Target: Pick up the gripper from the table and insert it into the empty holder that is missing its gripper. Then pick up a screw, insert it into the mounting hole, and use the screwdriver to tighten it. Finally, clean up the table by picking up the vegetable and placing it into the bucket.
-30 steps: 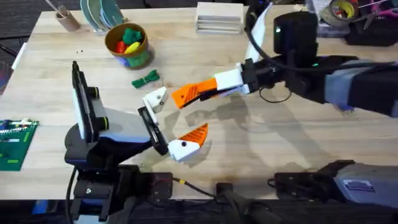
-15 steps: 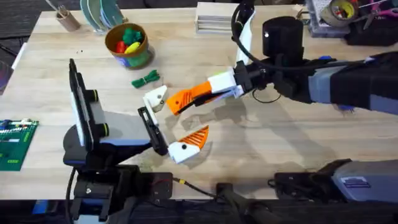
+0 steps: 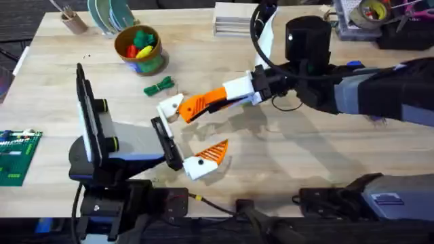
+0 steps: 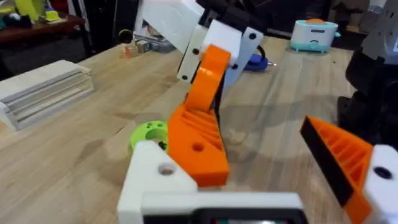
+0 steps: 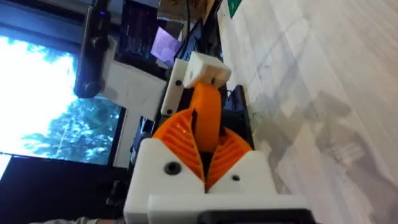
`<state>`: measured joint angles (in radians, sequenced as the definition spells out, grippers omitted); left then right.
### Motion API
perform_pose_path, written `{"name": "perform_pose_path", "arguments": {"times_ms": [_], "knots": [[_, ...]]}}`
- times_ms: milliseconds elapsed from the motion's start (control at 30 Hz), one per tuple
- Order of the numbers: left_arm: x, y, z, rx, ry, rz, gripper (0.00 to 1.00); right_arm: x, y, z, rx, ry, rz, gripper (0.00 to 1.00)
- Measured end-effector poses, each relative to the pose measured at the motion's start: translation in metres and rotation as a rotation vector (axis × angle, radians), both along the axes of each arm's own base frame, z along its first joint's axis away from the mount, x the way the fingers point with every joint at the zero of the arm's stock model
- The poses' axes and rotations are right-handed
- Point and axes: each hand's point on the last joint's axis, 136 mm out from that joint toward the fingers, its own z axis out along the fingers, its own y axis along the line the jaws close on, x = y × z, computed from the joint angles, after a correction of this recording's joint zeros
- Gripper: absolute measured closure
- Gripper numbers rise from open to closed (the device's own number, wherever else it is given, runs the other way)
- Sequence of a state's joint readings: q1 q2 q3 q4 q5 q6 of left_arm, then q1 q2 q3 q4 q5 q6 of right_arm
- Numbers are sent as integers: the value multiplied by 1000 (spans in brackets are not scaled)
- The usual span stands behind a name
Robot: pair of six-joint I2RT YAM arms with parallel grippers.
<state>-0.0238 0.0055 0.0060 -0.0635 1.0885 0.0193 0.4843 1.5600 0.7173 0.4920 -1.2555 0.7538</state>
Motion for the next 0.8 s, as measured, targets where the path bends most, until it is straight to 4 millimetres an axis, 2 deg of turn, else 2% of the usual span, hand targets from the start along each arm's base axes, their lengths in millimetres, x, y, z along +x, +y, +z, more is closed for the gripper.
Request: {"name": "perform_pose_path", "arguments": {"times_ms": [300, 600, 800], "knots": [[4, 2, 0, 3, -3, 23, 8, 7, 6, 1, -4, -12, -48, 991], [25, 17, -4, 10, 11, 171, 8, 12, 30, -2, -50, 15, -159, 992], [31, 22, -3, 8, 13, 215, 8, 13, 37, -3, -59, 14, -192, 993]]}}
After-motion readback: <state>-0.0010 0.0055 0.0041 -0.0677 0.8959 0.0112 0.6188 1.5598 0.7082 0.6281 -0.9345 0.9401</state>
